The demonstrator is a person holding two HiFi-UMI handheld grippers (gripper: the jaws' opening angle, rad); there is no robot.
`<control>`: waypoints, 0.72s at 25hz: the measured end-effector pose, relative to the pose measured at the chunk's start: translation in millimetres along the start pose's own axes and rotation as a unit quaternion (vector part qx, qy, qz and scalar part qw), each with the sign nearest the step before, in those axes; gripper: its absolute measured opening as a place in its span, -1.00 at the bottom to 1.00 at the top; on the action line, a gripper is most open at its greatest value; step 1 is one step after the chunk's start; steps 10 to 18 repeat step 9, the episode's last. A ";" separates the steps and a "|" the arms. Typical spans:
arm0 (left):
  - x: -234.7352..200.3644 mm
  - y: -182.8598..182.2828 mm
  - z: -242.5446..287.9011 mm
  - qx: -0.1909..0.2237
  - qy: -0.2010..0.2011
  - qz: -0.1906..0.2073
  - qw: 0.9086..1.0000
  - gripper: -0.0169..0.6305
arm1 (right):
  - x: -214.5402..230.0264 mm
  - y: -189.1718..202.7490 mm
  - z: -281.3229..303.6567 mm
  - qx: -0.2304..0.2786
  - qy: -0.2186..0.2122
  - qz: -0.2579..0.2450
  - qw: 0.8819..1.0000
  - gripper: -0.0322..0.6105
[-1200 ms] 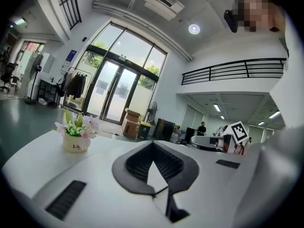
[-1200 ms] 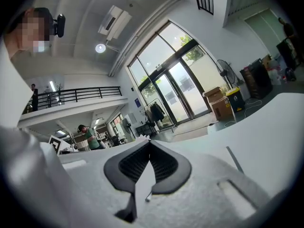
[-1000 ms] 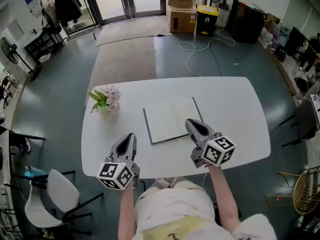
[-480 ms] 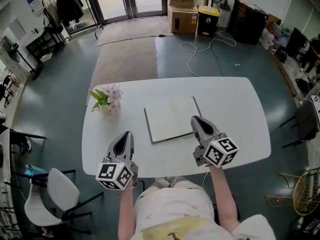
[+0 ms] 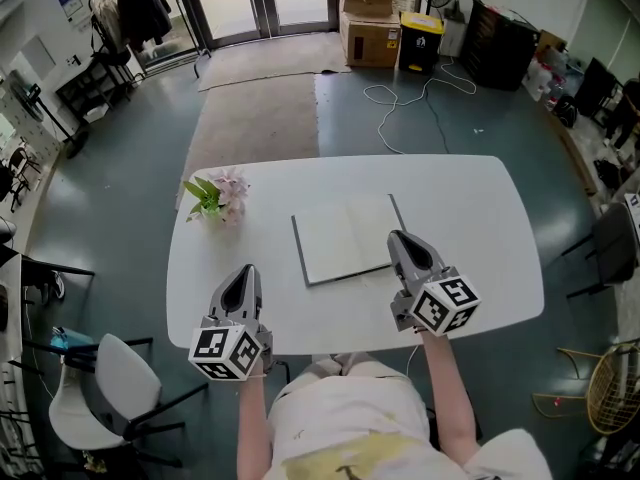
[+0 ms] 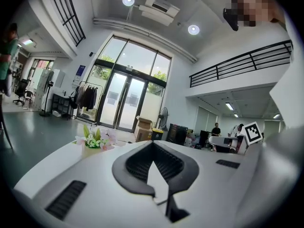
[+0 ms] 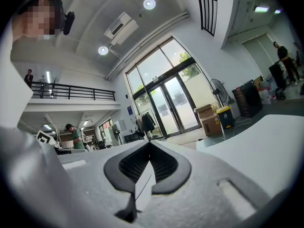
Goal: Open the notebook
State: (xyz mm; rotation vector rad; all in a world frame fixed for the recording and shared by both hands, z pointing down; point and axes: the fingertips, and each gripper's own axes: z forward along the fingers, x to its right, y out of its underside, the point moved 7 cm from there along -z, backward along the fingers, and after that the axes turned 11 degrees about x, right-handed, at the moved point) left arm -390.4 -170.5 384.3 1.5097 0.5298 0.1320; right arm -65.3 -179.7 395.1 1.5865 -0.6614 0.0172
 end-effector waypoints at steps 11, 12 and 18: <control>-4.3 -1.8 -6.2 0.004 -0.013 -0.005 1.000 -0.95 | -0.2 -0.4 -2.7 -0.001 0.002 -0.007 1.000 -0.88; -4.3 -1.8 -6.2 0.004 -0.013 -0.005 1.000 -0.95 | -0.2 -0.4 -2.7 -0.001 0.002 -0.007 1.000 -0.88; -4.3 -1.8 -6.2 0.004 -0.013 -0.005 1.000 -0.95 | -0.2 -0.4 -2.7 -0.001 0.002 -0.007 1.000 -0.88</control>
